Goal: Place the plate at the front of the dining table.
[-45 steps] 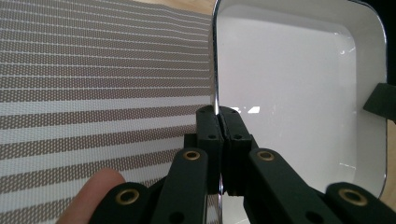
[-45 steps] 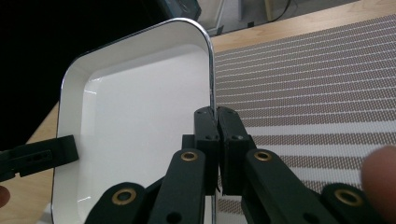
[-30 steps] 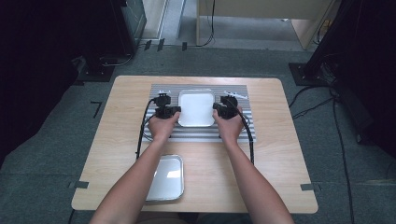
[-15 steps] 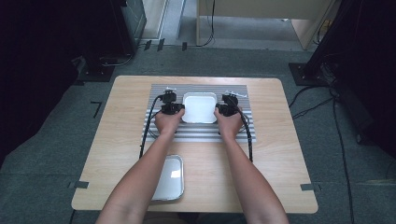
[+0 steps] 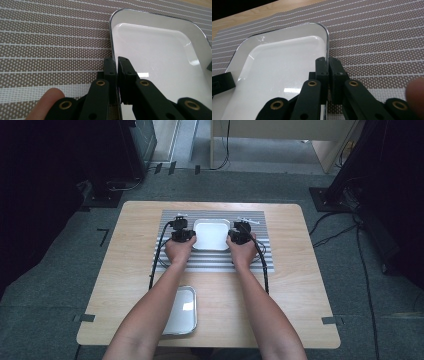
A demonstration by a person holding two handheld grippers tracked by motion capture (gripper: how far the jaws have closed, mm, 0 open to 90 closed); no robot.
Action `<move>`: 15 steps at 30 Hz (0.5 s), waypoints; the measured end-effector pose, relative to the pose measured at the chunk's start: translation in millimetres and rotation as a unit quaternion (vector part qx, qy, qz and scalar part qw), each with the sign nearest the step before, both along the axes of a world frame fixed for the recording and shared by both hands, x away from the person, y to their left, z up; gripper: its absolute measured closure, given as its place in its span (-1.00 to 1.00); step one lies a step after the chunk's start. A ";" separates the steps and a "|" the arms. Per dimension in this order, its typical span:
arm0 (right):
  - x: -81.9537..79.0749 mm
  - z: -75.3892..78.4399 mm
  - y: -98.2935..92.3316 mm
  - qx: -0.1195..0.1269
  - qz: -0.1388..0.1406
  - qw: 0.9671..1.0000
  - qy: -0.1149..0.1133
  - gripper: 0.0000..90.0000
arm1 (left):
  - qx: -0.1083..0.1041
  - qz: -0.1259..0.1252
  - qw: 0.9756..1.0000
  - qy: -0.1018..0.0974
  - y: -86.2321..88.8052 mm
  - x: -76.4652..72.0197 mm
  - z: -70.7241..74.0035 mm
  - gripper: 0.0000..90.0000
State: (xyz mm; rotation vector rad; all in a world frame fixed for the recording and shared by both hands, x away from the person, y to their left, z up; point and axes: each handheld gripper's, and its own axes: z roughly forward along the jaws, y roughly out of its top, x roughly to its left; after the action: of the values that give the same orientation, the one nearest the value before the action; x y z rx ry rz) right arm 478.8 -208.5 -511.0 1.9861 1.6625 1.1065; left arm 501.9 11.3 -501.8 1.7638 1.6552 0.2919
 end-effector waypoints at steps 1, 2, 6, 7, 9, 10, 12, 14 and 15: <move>0.5 -0.7 1.1 0.002 0.002 1.000 0.000 0.96 | 0.002 0.001 1.000 -0.002 0.5 -0.3 -0.1 0.92; 0.8 -1.9 2.5 0.000 0.004 1.000 -0.005 0.96 | 0.001 0.001 1.000 -0.003 1.4 -0.4 -0.4 0.92; 1.9 -2.9 2.8 0.006 0.008 1.000 -0.010 0.96 | -0.003 0.001 1.000 -0.005 4.0 -1.0 -1.0 0.91; 1.9 -2.9 2.8 0.006 0.008 1.000 -0.010 0.96 | -0.001 0.000 1.000 -0.007 3.9 -1.4 -1.1 0.91; 1.7 -3.4 3.3 0.002 0.010 1.000 -0.014 0.96 | 0.002 -0.002 1.000 -0.007 3.9 -2.2 -1.0 0.91; 1.4 -3.8 3.7 -0.001 0.011 1.000 -0.016 0.95 | 0.001 -0.002 1.000 -0.007 4.1 -2.5 -1.1 0.91; 0.8 -4.4 4.7 -0.004 0.012 1.000 -0.016 0.95 | -0.003 -0.002 1.000 -0.008 4.9 -3.0 -1.6 0.90; 0.6 -4.1 4.7 -0.002 0.011 1.000 -0.013 0.95 | -0.006 -0.002 1.000 -0.006 5.6 -3.7 -1.7 0.90; 0.6 -4.1 4.7 -0.002 0.011 1.000 -0.013 0.95 | -0.005 -0.002 1.000 -0.006 5.7 -4.0 -1.6 0.90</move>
State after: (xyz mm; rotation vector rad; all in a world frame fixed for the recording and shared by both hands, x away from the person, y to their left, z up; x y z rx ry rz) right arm 479.5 -203.8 -515.1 1.9467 1.6759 1.1317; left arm 497.8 16.9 -503.4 1.7544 1.6406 0.2903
